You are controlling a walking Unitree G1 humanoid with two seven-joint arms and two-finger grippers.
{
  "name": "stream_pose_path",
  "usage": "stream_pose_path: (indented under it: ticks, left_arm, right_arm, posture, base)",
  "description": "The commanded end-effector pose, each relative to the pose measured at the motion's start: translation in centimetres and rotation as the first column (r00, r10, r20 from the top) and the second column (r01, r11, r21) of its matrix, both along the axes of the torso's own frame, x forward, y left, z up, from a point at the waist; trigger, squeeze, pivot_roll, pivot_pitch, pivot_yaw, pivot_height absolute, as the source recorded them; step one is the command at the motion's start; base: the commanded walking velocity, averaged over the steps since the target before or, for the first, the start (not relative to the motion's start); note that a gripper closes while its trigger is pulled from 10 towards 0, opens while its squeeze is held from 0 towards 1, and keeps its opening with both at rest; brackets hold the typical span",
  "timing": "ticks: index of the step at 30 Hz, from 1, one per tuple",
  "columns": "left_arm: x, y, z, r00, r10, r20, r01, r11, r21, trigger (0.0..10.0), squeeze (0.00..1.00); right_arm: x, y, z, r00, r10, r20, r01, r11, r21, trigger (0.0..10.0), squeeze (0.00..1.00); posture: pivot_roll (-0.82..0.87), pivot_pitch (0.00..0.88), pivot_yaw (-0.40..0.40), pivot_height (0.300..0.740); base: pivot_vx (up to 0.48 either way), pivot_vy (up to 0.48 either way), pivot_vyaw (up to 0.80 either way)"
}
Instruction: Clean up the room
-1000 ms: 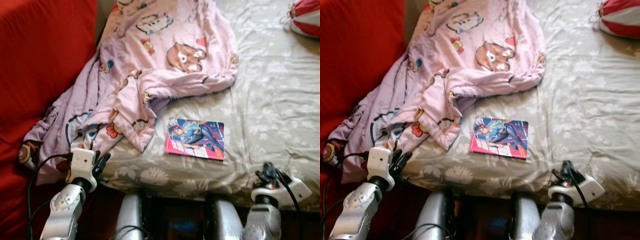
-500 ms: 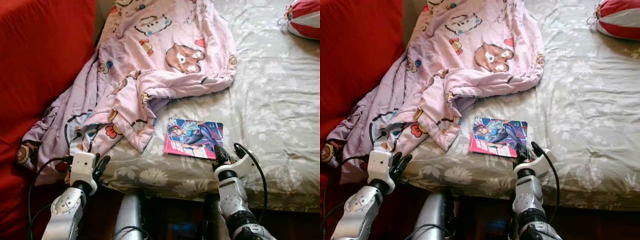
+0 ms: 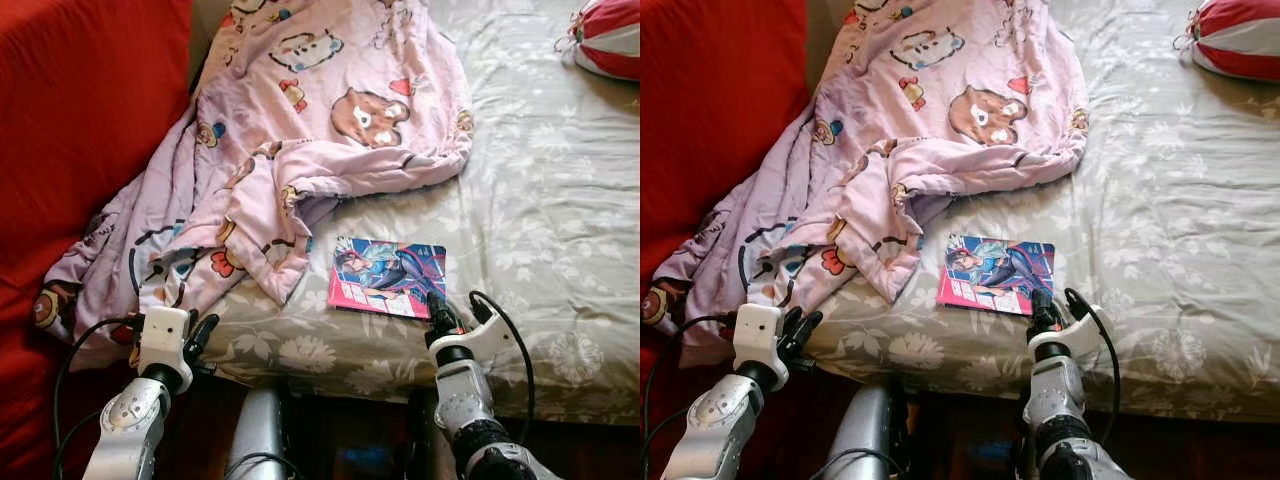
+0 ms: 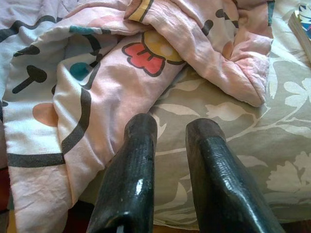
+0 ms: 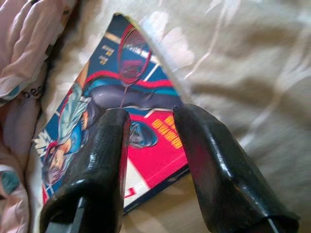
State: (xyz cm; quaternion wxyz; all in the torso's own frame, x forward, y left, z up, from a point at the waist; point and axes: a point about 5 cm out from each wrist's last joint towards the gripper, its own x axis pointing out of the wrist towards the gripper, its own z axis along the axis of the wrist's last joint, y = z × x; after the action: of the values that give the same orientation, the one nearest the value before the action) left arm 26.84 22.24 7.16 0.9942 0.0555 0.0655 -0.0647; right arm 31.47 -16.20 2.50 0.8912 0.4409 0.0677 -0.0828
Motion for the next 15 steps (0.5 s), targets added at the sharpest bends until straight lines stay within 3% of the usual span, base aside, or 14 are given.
stream_pose_path:
  ticks: [1, 6, 8, 14, 15]
  left_arm:
    - [-0.65, 0.74, -0.37, 1.000, 0.019, -0.017, -0.019, 1.000, 0.018, 10.0, 0.00]
    - [-0.84, 0.86, -0.40, 1.000, 0.024, -0.018, -0.024, 1.000, 0.019, 10.0, 0.00]
    - [-0.88, 0.94, -0.40, 0.999, 0.026, -0.019, -0.025, 0.999, 0.021, 10.0, 0.00]
    - [-0.89, 1.07, -0.32, 0.999, 0.028, -0.018, -0.027, 0.999, 0.025, 10.0, 0.00]
    - [-0.91, 1.09, -0.29, 0.999, 0.028, -0.017, -0.028, 0.999, 0.025, 10.0, 0.00]
  right_arm:
    - [-0.58, 0.30, -0.84, 0.999, -0.011, -0.041, 0.012, 1.000, 0.027, 10.0, 0.00]
    - [-0.61, 0.10, -0.92, 0.999, -0.026, -0.045, 0.029, 0.998, 0.047, 10.0, 0.00]
    - [-0.51, 0.18, -0.85, 0.999, -0.025, -0.043, 0.027, 0.998, 0.054, 10.0, 1.00]
    - [-0.38, 0.32, -0.83, 0.998, -0.024, -0.058, 0.028, 0.998, 0.058, 10.0, 1.00]
    - [-0.37, 0.41, -0.86, 0.998, -0.018, -0.063, 0.022, 0.998, 0.061, 10.0, 0.50]
  posture:
    - [0.20, 0.213, 0.079, 0.601]
    - [0.21, 0.223, 0.079, 0.601]
    - [0.22, 0.224, 0.080, 0.601]
    - [0.22, 0.226, 0.081, 0.601]
    - [0.22, 0.228, 0.082, 0.601]
  base:
    - [0.000, 0.000, 0.00]
    - [0.000, 0.000, 0.00]
    - [0.000, 0.000, 0.00]
    - [0.000, 0.000, 0.00]
    - [0.000, 0.000, 0.00]
